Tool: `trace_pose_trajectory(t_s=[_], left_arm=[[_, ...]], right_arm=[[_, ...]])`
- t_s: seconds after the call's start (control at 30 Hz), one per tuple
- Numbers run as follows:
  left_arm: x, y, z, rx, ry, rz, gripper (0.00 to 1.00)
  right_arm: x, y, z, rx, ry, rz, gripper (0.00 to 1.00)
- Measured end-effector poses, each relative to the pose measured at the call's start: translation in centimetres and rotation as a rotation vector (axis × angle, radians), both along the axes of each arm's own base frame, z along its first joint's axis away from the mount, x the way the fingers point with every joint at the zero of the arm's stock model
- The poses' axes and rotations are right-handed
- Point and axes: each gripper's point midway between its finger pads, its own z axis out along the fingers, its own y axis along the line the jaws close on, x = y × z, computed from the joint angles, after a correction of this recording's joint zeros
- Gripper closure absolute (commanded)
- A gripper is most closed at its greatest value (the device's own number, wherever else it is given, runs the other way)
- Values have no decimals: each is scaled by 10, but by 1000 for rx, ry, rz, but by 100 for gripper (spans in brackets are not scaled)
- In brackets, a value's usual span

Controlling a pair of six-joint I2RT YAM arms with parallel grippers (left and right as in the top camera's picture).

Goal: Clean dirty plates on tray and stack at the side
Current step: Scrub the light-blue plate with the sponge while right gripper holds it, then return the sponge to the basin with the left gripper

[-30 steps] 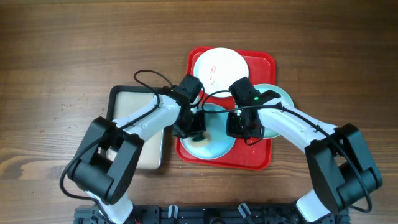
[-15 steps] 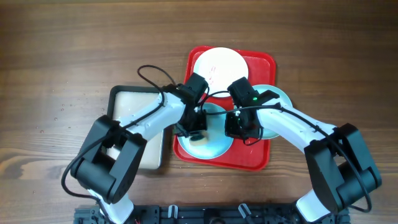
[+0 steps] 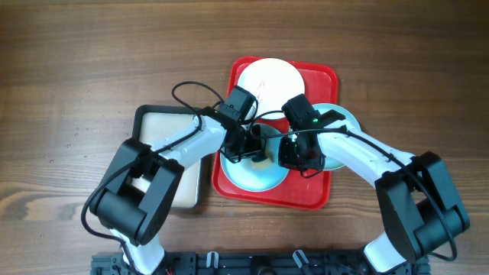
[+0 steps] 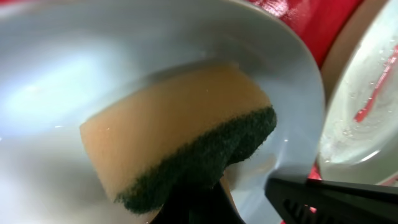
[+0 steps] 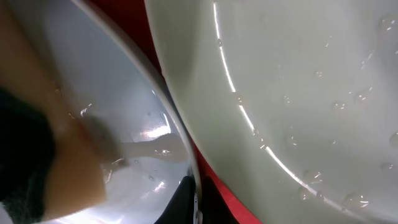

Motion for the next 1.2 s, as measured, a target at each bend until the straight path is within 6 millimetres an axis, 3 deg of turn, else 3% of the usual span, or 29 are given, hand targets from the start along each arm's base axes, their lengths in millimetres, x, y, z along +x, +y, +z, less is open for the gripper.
trace_pose_trajectory(t_s=[0.2, 0.37, 0.47, 0.63, 0.77, 0.87, 0.93, 1.03, 1.1, 1.2], left_arm=[[-10, -19, 0, -27, -18, -63, 96], [-15, -6, -3, 78, -4, -51, 96], [-19, 19, -4, 189, 47, 15, 96], [-13, 94, -3, 492, 40, 134, 96], [-9, 107, -1, 585, -15, 132, 96], [6, 96, -1, 532, -86, 99, 96], [23, 57, 4, 303, -143, 12, 96], [20, 37, 9, 193, -138, -44, 96], [14, 41, 10, 175, -94, -44, 96], [9, 70, 28, 183, -35, 21, 96]], right_arm=[[0, 0, 0, 0, 0, 0, 96], [-2, 4, 1, 16, 4, 7, 96], [-3, 7, 1, 21, 4, 15, 96], [-3, 7, 1, 21, 4, 15, 96], [-3, 12, 2, 43, 3, 21, 96], [-3, 11, 2, 37, 3, 20, 96], [-2, 7, 1, 28, 8, 3, 96], [-2, 7, 1, 26, 6, 3, 96], [-2, 7, 1, 26, 6, 3, 96], [-2, 7, 1, 26, 5, 8, 96]])
